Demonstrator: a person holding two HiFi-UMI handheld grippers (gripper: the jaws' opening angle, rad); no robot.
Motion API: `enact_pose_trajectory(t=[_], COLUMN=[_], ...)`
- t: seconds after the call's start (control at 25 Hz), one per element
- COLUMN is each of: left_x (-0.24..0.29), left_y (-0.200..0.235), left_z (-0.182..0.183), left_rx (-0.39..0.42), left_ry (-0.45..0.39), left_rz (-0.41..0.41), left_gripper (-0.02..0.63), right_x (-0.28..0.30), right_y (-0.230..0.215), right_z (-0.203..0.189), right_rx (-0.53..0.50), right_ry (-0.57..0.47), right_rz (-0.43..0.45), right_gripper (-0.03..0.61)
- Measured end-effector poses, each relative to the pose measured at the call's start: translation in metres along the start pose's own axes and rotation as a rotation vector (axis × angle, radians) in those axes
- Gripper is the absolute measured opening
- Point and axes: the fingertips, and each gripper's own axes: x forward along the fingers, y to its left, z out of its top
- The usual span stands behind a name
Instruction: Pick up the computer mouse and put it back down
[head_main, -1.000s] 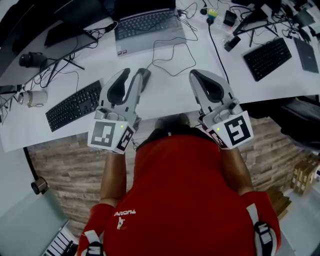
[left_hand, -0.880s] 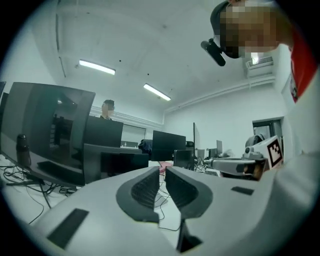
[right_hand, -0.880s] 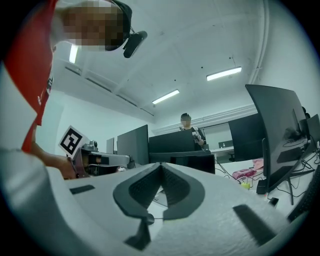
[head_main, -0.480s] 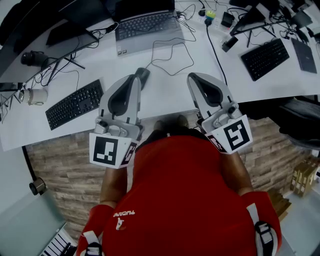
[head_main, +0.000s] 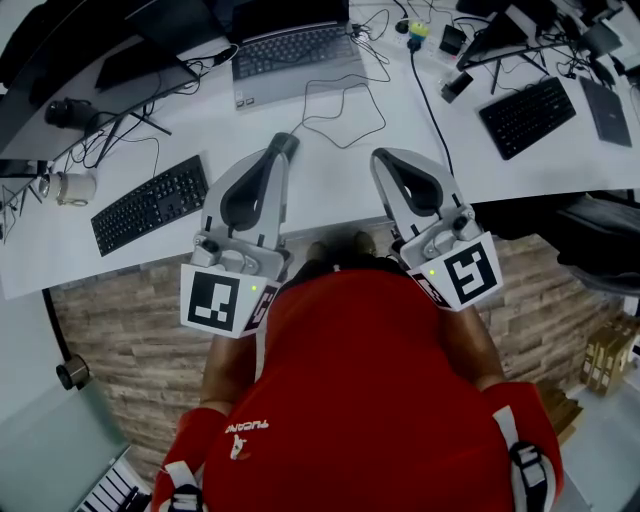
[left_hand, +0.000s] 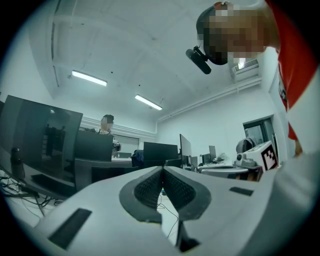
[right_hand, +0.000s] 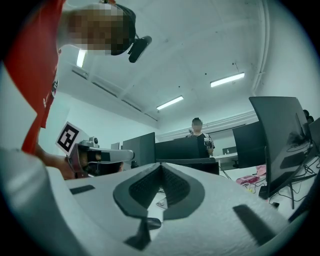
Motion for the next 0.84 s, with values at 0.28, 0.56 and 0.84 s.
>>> enact_pose_trajectory(t=[0.28, 0.56, 0.84], left_x=[-0.0021, -0.0022, -0.0004], left_y=[-0.0055, -0.0084, -0.0053], left_z=[-0.0007, -0.0021, -0.0033], left_rx=[0.002, -0.005, -0.009], left_ry=[0.002, 0.005, 0.005], left_rz=[-0.008, -0.019, -0.018], left_gripper=[0.011, 0.011, 0.011], right_x=[-0.0041, -0.0061, -0.0035], right_y=[0.0015, 0.0007, -0.0008], right_z=[0.0003, -0.0006, -0.0009], right_rx=[0.005, 0.004, 0.003], right_ry=[-0.002, 0.001, -0.001], right_rz=[-0.007, -0.016, -0.020], right_gripper=[0.003, 0.003, 0.003])
